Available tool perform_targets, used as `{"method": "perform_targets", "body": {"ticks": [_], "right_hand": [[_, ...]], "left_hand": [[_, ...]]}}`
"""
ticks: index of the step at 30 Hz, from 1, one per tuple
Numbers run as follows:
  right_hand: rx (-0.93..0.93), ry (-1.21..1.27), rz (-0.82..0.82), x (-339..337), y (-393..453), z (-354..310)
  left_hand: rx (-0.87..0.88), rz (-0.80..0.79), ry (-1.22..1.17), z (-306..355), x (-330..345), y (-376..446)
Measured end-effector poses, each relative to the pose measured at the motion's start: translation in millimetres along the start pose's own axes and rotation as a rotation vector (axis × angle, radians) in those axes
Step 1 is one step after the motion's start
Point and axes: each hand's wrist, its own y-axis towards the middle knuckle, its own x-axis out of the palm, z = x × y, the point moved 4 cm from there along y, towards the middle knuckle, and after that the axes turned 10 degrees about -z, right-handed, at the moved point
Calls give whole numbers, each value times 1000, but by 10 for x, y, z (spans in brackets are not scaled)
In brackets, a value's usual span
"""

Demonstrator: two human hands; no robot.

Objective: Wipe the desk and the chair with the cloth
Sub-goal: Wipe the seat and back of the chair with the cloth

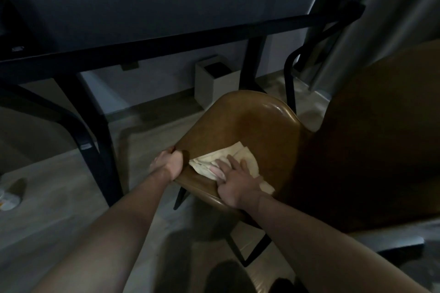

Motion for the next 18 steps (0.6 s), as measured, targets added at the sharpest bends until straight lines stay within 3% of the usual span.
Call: {"method": "perform_targets", "body": {"ticks": [18], "right_hand": [[-106, -4, 188, -395, 965, -225]], "left_hand": [[42, 64, 58, -10, 34, 210]]}}
